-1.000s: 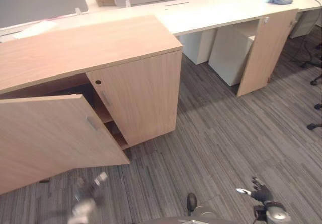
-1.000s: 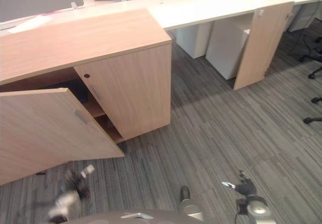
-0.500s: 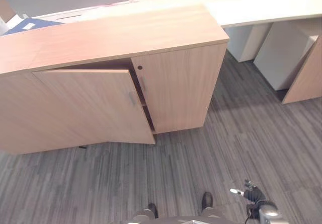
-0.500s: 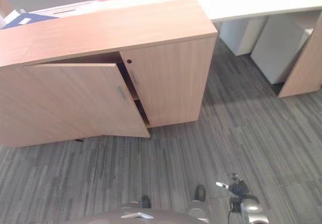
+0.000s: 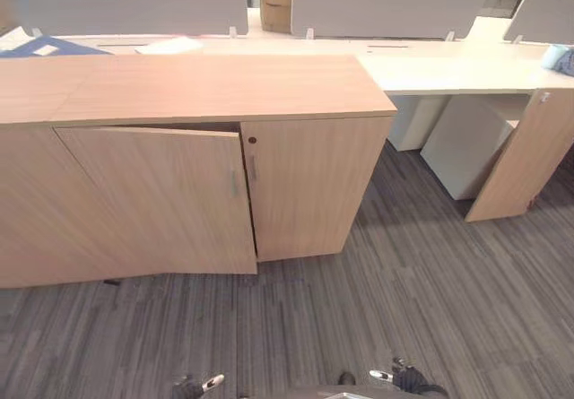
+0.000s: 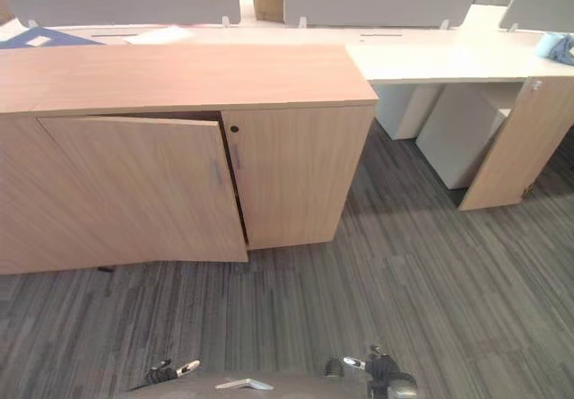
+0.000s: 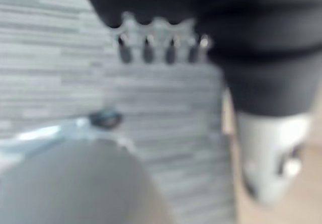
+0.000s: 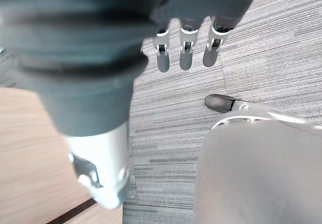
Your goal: Put the empty folder in the office cabinet
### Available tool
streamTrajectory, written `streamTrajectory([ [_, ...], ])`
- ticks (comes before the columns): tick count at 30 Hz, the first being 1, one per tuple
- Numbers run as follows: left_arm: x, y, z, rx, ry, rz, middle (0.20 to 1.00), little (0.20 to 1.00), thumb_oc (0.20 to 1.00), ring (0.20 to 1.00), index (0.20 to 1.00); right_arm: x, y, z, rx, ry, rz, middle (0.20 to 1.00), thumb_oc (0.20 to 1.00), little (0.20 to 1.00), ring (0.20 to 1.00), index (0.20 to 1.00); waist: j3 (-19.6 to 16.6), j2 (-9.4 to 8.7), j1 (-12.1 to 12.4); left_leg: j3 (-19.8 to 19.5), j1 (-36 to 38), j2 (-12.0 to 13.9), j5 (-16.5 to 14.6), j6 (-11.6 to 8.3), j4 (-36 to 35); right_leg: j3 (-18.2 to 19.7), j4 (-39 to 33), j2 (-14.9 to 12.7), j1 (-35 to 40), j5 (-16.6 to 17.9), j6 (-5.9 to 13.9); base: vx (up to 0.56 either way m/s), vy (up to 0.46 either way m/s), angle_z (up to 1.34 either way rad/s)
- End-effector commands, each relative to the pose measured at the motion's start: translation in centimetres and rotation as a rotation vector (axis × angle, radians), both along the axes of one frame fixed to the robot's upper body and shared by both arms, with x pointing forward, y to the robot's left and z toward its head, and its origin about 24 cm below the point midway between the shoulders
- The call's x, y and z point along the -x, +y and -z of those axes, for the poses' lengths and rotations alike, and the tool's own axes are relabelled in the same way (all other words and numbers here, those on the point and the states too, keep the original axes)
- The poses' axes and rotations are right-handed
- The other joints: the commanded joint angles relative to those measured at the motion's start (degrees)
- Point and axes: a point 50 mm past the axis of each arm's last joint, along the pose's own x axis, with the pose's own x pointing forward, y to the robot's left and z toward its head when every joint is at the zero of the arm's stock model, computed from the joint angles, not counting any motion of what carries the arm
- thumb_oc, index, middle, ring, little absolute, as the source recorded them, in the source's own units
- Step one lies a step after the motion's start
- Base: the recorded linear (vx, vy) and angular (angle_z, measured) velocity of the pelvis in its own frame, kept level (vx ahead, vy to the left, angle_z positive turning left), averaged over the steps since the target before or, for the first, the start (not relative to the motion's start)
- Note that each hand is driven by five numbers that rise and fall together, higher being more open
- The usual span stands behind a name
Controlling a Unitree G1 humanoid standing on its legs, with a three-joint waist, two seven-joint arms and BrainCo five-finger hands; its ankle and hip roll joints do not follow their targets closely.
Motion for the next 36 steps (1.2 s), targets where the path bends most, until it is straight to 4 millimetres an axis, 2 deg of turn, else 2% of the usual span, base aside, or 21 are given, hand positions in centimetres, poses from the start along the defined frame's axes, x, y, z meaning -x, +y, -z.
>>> streamTrajectory([
  [1, -2.5, -2.0, -0.2, 0.024, -0.051, 0.041, 1.0, 1.0, 1.0, 1.0, 1.0, -5.2, -1.6, -2.0, 0.072, -0.175, -0.047, 1.0, 1.0, 1.0, 1.0, 1.0, 4.46, 2.6, 0.92, -2.39, -1.66, -3.04, -1.59, 2.83, -0.22, -1.3, -0.26, 7.64, 0.3, -0.76, 0.81, -0.13, 0.053, -0.02],
  [4, -2.2, -1.5, -0.1, -0.019, -0.018, 0.057, 1.0, 1.0, 1.0, 1.0, 1.0, -6.1, -1.1, -2.5, 0.069, -0.219, -0.058, 1.0, 1.0, 1.0, 1.0, 1.0, 5.4, 1.93, 0.57, -1.83, -2.36, -2.63, -1.26, 2.82, -0.22, -1.65, -0.26, 7.66, -0.72, 0.44, 1.25, -0.12, -0.014, -0.05],
  [6, -1.9, -0.1, -0.2, -0.072, -0.008, 0.011, 1.0, 1.0, 1.0, 1.0, 1.0, -6.1, -1.0, -2.7, 0.069, -0.229, -0.053, 1.0, 1.0, 1.0, 1.0, 1.0, 6.56, 1.51, -0.55, -1.25, -2.51, -2.15, -1.32, 3.14, -0.22, -1.12, 0.15, 7.54, -1.39, 1.65, 1.57, -0.2, -0.05, -0.21],
  [8, -1.9, 0.9, -0.3, -0.091, -0.015, -0.046, 1.0, 1.0, 1.0, 1.0, 1.0, -5.8, -1.0, -2.6, 0.068, -0.223, -0.041, 1.0, 1.0, 1.0, 1.0, 1.0, 7.04, 1.74, -0.75, -0.66, -2.48, -1.77, -1.12, 3.65, -0.22, -1.33, 3.48, 7.07, -1.59, 0.15, 1.49, -0.15, -0.04, -0.34],
  [11, -2.0, 2.4, -0.6, -0.102, -0.016, -0.117, 1.0, 1.0, 1.0, 1.0, 1.0, -5.1, -1.4, -2.2, 0.074, -0.205, -0.043, 1.0, 1.0, 1.0, 1.0, 1.0, 6.98, 3.14, -0.74, -1.41, -3.5, -1.27, -0.06, 5.62, -0.22, 0.15, 13.5, 5.99, -1.95, -3.4, 0.84, -0.17, -0.07, -0.07],
  [14, -2.0, 2.7, -0.6, -0.084, -0.009, -0.13, 1.0, 1.0, 1.0, 1.0, 1.0, -5.1, -1.4, -2.1, 0.076, -0.202, -0.045, 1.0, 1.0, 1.0, 1.0, 1.0, 6.95, 3.71, -0.43, -2.55, -3.97, -1.12, 0.18, 6.13, -0.22, 1.09, 16.5, 5.46, -2.02, -3.81, 0.52, -0.13, -0.137, 0.21],
  [18, -1.5, 2.5, -0.4, -0.048, -0.004, -0.189, 1.0, 1.0, 1.0, 1.0, 1.0, -5.6, -1.3, -2.2, 0.088, -0.209, -0.08, 1.0, 1.0, 1.0, 1.0, 1.0, 6.49, 4.17, 0.65, -4.84, -4.72, -0.33, 1.2, 3.95, -0.22, 0.64, 9.66, 7.13, 1.26, -7.04, -1.16, -0.14, -0.253, 0.0],
  [20, -1.3, 2.4, -0.3, -0.043, -0.005, -0.195, 1.0, 1.0, 1.0, 1.0, 1.0, -5.6, -1.3, -2.2, 0.094, -0.212, -0.108, 1.0, 1.0, 1.0, 1.0, 1.0, 6.6, 4.05, 0.87, -5.25, -5.35, -0.08, 2.08, 2.63, -0.22, 0.74, 6.43, 8.04, 2.65, -6.9, -1.76, -0.09, -0.176, -0.07],
  [22, -1.3, 2.3, -0.3, -0.038, -0.007, -0.198, 1.0, 1.0, 1.0, 1.0, 1.0, -5.6, -1.4, -2.2, 0.1, -0.213, -0.116, 1.0, 1.0, 1.0, 1.0, 1.0, 6.68, 4.06, 0.9, -5.26, -5.6, 0.07, 2.44, 2.23, -0.22, 0.7, 5.72, 8.29, 2.91, -6.82, -1.92, -0.09, -0.112, 0.07],
  [23, -1.7, 2.0, -0.4, -0.015, -0.031, -0.201, 1.0, 1.0, 1.0, 1.0, 1.0, -5.7, -1.5, -2.3, 0.107, -0.21, -0.129, 1.0, 1.0, 1.0, 1.0, 1.0, 7.05, 4.09, 1.07, -5.25, -6.76, 0.56, 3.68, 1.18, -0.22, 0.52, 4.16, 8.79, 3.47, -6.64, -2.39, -0.16, -0.158, 0.03],
  [27, -2.3, 1.3, -0.5, 0.02, -0.072, -0.227, 1.0, 1.0, 1.0, 1.0, 1.0, -5.2, -2.2, -2.3, 0.144, -0.178, -0.161, 1.0, 1.0, 1.0, 1.0, 1.0, 8.28, 3.97, 1.37, -3.24, -8.67, 1.55, 5.88, -0.67, 0.46, -2.04, 0.59, 9.29, 5.75, -5.97, -3.42, -0.13, -0.12, 0.07],
  [28, -2.3, 1.2, -0.5, 0.027, -0.078, -0.234, 1.0, 1.0, 1.0, 1.0, 1.0, -5.1, -2.4, -2.2, 0.151, -0.174, -0.155, 1.0, 1.0, 1.0, 1.0, 1.0, 8.48, 3.91, 1.39, -2.44, -8.84, 1.68, 5.82, -0.81, 1.18, -2.79, 0.48, 9.12, 6.1, -6.05, -3.52, -0.12, -0.084, 0.38],
  [29, -2.4, 1.3, -0.6, 0.032, -0.079, -0.216, 1.0, 1.0, 1.0, 1.0, 1.0, -4.7, -2.9, -2.1, 0.159, -0.16, -0.11, 1.0, 1.0, 1.0, 1.0, 1.0, 8.87, 3.7, 1.31, -1.59, -9.03, 1.69, 4.35, -0.7, 4.28, -4.0, 0.82, 8.51, 6.6, -6.27, -3.71, -0.1, -0.055, 0.4],
  [33, -1.8, 1.2, -0.4, 0.042, -0.051, -0.186, 1.0, 1.0, 1.0, 1.0, 1.0, -4.3, -3.5, -1.9, 0.178, -0.127, -0.058, 1.0, 1.0, 1.0, 1.0, 1.0, 8.58, 2.66, 1.32, -3.26, -7.58, -0.74, -1.52, 1.07, 10.71, -3.91, 1.74, 7.25, 6.05, -5.78, -3.9, -0.05, 0.016, 0.41],
  [36, -1.7, 1.0, -0.3, 0.051, -0.046, -0.181, 1.0, 1.0, 1.0, 1.0, 1.0, -4.1, -3.6, -1.8, 0.187, -0.117, -0.057, 1.0, 1.0, 1.0, 1.0, 1.0, 7.82, 2.74, 1.09, -3.66, -5.61, -1.28, -2.4, 1.62, 9.32, -3.44, 1.46, 7.4, 5.89, -5.52, -3.58, 0.0, 0.094, -0.07],
])
